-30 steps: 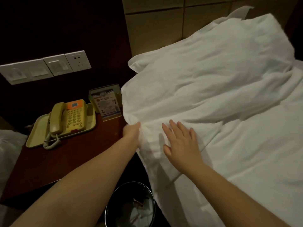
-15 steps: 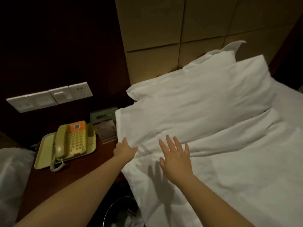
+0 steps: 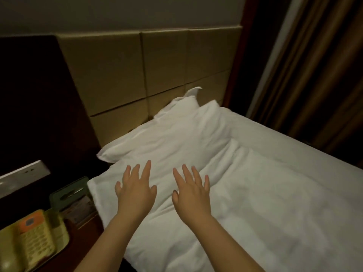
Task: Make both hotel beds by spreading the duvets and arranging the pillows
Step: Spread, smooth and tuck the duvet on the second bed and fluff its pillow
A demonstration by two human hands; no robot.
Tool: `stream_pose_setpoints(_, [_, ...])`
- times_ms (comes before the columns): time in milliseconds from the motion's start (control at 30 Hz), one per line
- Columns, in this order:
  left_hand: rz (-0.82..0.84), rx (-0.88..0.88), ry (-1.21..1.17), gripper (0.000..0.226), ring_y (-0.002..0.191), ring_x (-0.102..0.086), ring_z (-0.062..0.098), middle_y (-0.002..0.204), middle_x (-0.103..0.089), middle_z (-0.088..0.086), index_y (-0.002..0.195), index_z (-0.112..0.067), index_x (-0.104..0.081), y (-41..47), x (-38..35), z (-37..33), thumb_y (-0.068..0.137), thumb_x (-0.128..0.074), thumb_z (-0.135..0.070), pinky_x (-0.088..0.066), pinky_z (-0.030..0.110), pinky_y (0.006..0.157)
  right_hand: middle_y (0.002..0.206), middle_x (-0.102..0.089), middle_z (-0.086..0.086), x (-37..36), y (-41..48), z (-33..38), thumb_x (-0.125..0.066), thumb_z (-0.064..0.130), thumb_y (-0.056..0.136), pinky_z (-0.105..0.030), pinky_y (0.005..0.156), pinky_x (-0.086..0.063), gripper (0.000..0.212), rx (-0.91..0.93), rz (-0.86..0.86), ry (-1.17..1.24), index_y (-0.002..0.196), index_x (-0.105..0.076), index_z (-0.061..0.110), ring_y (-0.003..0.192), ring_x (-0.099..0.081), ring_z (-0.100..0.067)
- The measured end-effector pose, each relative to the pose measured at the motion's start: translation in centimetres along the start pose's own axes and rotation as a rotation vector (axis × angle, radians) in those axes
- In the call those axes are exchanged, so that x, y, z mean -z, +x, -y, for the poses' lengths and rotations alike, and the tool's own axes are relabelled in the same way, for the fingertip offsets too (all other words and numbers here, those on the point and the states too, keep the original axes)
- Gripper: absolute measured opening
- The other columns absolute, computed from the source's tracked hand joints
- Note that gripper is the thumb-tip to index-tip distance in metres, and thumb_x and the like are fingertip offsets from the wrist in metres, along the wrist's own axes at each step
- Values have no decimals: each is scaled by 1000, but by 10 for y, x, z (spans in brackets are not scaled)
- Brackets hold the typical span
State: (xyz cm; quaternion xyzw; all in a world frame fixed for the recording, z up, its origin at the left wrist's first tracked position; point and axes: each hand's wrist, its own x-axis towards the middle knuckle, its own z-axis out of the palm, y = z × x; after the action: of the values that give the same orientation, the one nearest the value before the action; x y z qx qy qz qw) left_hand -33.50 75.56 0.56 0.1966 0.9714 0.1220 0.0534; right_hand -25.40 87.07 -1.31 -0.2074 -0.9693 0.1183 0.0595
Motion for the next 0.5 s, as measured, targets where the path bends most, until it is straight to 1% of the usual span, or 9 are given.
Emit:
stream_pose_setpoints(33, [15, -58, 5, 70, 147, 3, 24, 160, -2, 0, 150, -36, 4, -4, 6, -8, 96, -40, -47, -11, 50, 115, 161, 0, 6, 13, -8, -4, -37, 34, 99, -47, 114, 10, 61, -72, -30, 7, 152, -7, 35, 148, 8, -19])
stream_pose_setpoints(67, [29, -118, 9, 70, 147, 3, 24, 160, -1, 0, 150, -36, 4, -9, 10, -17, 97, -40, -47, -12, 50, 115, 161, 2, 6, 26, -18, -7, -35, 34, 100, -46, 114, 12, 60, -142, -59, -2, 152, -4, 36, 147, 10, -18])
stream_pose_setpoints(133, [64, -234, 13, 70, 147, 4, 24, 160, -1, 0, 150, -35, 4, -26, 15, -32, 97, -40, -46, -12, 50, 115, 161, 3, 6, 44, -45, -12, -34, 35, 100, -46, 114, 12, 60, -268, -92, -8, 152, -4, 36, 147, 10, -18])
stream_pose_setpoints(300, [136, -449, -2, 68, 146, 6, 24, 159, 1, 0, 149, -36, 5, -81, 19, -63, 97, -39, -44, -13, 50, 114, 161, 3, 6, 70, -119, -20, -33, 36, 101, -49, 114, 12, 59, -542, -86, 15, 152, -4, 36, 147, 11, -18])
stream_pose_setpoints(400, [146, -603, 20, 69, 146, 7, 25, 159, 2, 1, 150, -34, 4, -125, 22, -92, 97, -39, -43, -13, 51, 114, 161, 5, 5, 86, -171, -32, -34, 39, 101, -50, 114, 12, 60, -667, -137, -5, 152, -3, 37, 147, 12, -20])
stream_pose_setpoints(500, [157, -785, 33, 69, 146, 8, 25, 160, 2, 2, 150, -33, 3, -188, 18, -130, 97, -39, -44, -12, 52, 114, 161, 6, 5, 106, -244, -47, -34, 44, 100, -51, 114, 11, 60, -806, -212, -39, 151, -3, 38, 147, 12, -21])
